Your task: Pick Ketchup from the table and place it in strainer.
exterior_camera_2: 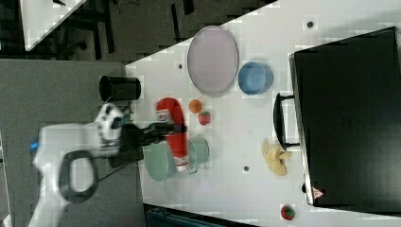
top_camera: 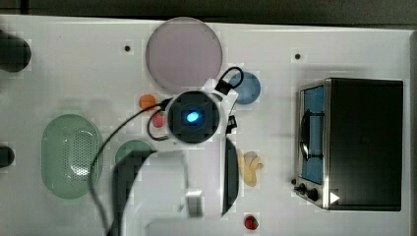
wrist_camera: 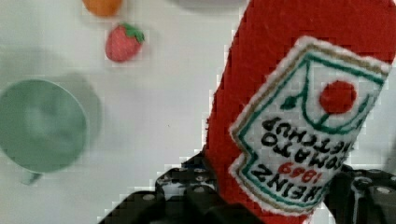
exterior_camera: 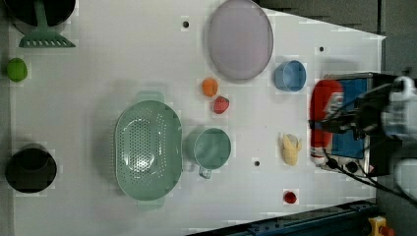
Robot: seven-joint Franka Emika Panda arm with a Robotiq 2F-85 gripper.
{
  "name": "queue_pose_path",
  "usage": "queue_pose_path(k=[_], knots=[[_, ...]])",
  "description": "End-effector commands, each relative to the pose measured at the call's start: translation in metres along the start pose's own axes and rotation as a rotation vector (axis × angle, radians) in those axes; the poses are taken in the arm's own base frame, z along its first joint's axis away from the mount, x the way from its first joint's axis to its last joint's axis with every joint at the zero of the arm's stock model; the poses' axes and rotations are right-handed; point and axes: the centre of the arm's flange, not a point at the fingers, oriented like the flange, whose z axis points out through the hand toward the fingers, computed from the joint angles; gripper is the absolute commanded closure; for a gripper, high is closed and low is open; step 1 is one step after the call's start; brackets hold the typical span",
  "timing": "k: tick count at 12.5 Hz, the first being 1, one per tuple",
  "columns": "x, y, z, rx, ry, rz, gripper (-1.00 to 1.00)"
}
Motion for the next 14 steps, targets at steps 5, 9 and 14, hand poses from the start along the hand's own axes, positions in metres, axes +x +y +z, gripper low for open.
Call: queue_pose_path(k=[5, 9, 14], knots=[[0.019, -0.178, -0.012, 0.076, -0.044, 0.214, -0.22], [0.027, -0.268, 0.022, 0.135, -0.011, 0.351, -0.22], [0.037, -0.344, 0.094, 0.299, -0.022, 0.446, -0.22]])
